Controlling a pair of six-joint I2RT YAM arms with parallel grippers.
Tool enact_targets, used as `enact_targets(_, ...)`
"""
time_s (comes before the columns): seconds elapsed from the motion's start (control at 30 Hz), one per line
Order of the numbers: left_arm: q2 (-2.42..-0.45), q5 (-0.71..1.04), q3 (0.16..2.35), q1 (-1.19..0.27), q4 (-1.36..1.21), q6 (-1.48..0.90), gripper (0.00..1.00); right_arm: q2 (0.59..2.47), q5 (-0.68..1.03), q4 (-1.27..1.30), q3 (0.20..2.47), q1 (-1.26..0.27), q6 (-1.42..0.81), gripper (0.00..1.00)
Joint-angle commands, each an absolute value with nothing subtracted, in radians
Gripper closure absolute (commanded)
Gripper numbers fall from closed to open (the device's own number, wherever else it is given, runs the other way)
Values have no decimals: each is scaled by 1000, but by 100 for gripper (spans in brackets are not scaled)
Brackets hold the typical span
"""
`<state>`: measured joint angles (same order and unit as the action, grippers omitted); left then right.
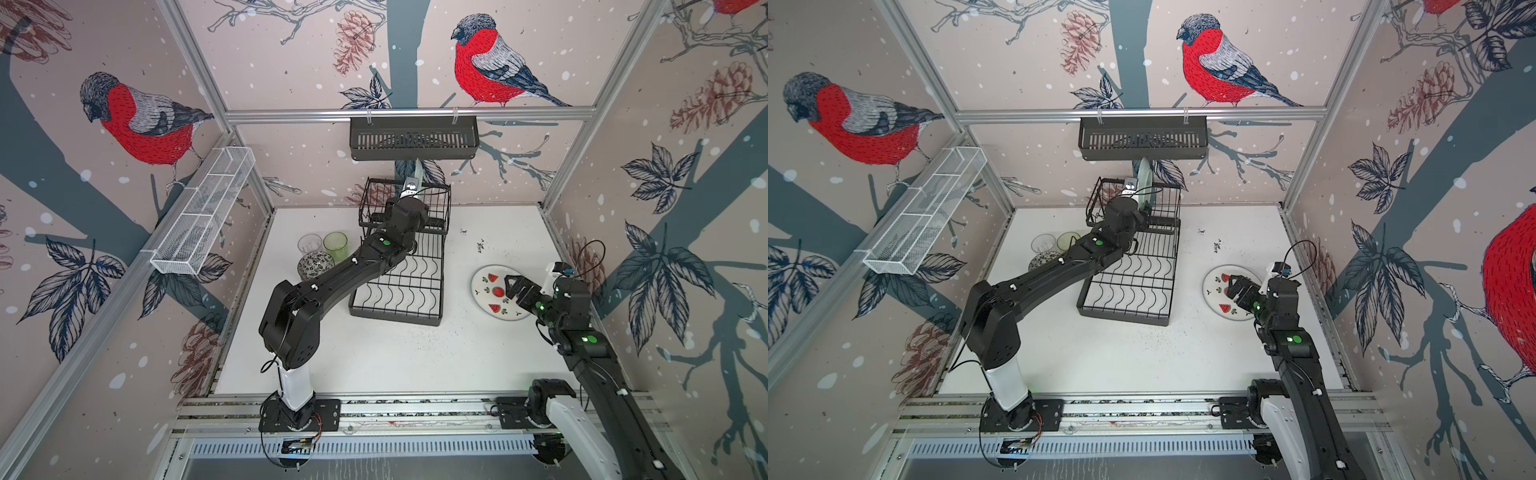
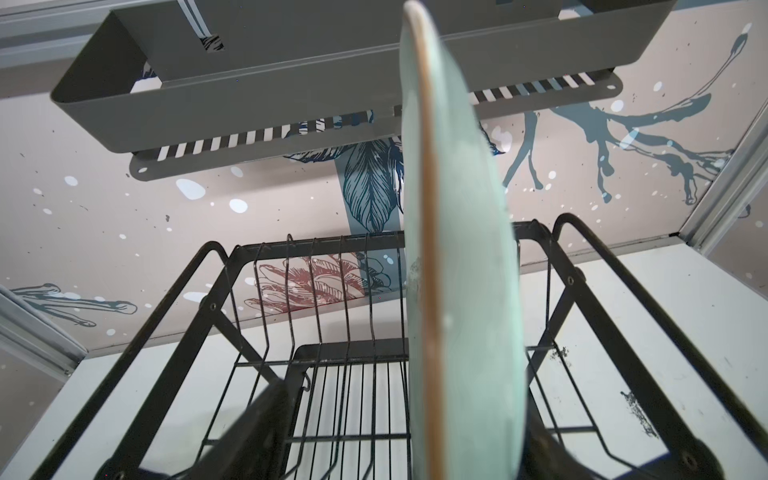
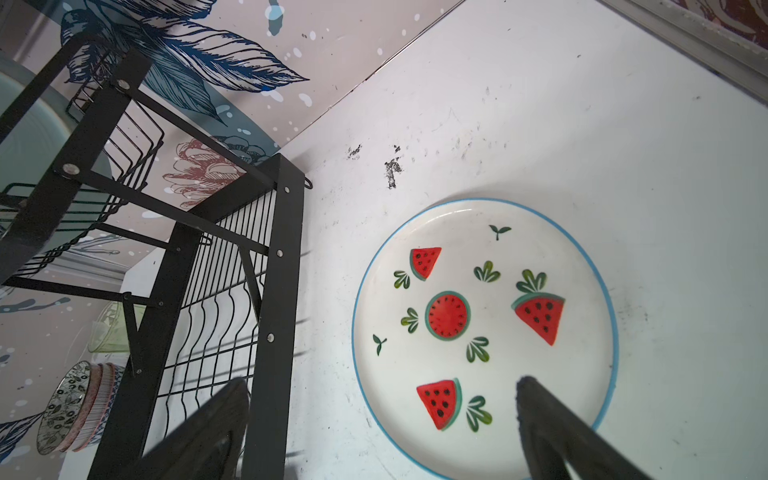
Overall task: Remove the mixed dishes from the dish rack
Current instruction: 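Open and raise the right gripper while the left moves to the pale green plate, then close the left gripper on the rim of the pale green flower plate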
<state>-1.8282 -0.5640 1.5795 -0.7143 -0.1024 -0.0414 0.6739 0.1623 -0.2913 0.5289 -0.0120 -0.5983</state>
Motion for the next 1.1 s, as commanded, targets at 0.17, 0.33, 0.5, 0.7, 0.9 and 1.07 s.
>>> enact_targets(0.17, -1863, -548, 1621, -709, -191, 32, 48, 659, 126, -310, 534, -14, -594, 0)
enact_targets(0.33, -1882, -552, 1656, -709, -182, 63, 50, 659, 123, -310, 532, -14, -597, 1)
enact_targets(0.5, -1889, -564, 1673, -707, -190, 92, 52, 660, 123, -304, 531, -14, -599, 1)
enact_targets(0.7, -1914, -578, 1698, -695, -187, 122, 58, 660, 124, -306, 531, -14, -601, 0)
enact_targets(0.9, -1919, -504, 1703, -678, -173, 120, 58, 657, 110, -317, 531, -14, -606, 0)
enact_targets(1.07, -1906, -485, 1698, -678, -169, 106, 65, 656, 112, -316, 531, -14, -612, 1)
